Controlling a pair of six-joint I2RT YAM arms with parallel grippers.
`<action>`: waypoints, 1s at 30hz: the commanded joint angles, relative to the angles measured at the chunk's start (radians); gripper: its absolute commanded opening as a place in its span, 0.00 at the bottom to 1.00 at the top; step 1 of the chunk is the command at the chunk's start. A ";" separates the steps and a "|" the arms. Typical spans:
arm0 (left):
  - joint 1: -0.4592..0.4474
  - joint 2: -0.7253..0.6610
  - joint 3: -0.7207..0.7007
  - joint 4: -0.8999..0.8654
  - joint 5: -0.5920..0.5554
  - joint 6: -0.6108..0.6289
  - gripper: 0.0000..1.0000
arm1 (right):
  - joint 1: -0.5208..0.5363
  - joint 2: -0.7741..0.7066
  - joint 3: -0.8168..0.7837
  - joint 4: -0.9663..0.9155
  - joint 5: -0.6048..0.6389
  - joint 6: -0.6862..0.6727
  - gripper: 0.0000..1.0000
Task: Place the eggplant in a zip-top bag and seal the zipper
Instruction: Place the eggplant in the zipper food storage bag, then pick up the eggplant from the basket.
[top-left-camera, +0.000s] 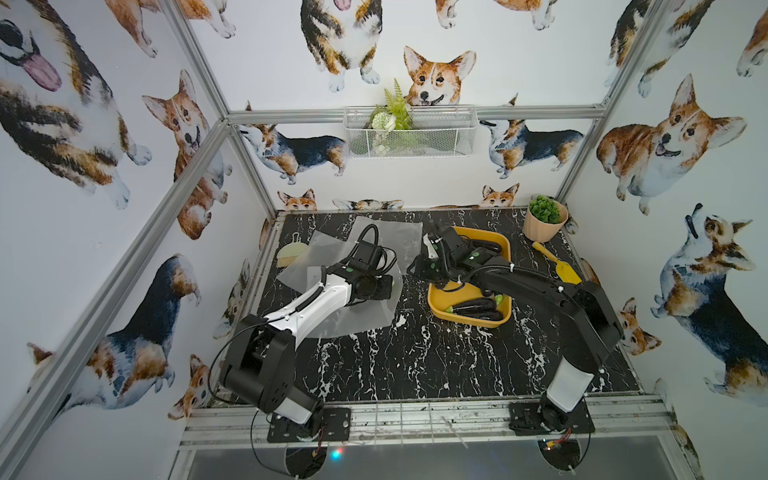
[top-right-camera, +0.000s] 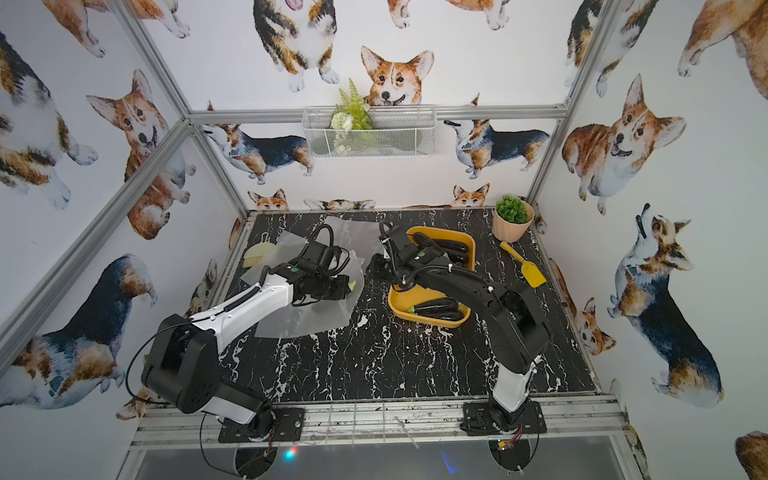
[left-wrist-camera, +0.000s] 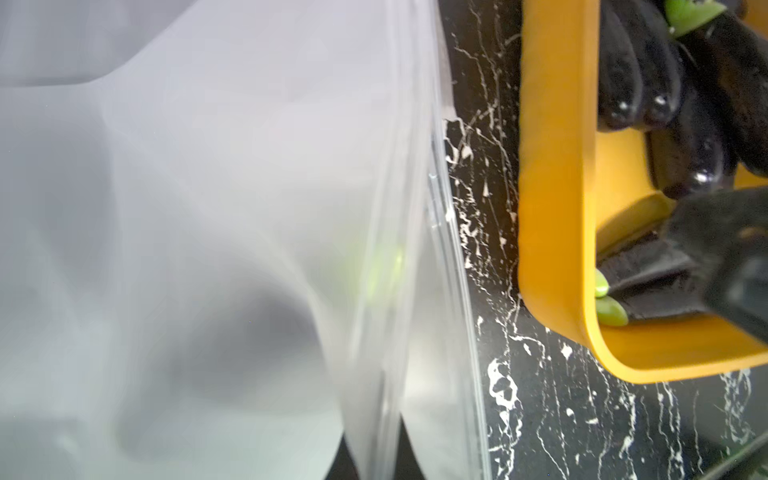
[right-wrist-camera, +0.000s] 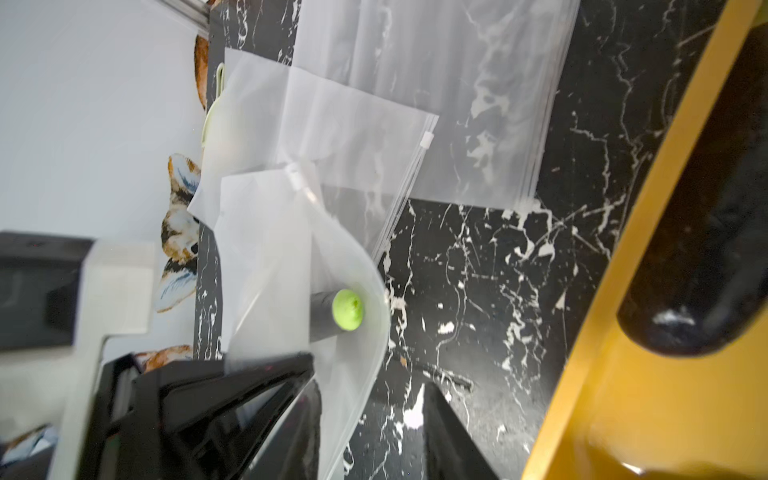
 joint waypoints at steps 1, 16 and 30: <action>-0.009 0.018 0.005 0.015 -0.010 -0.016 0.00 | -0.059 -0.086 -0.067 -0.116 0.024 -0.094 0.48; -0.051 0.084 0.073 -0.059 -0.022 0.027 0.00 | -0.405 -0.135 -0.172 -0.321 0.400 -0.539 0.72; -0.052 0.049 0.054 -0.049 -0.018 0.038 0.00 | -0.408 0.035 -0.095 -0.252 0.411 -0.659 0.70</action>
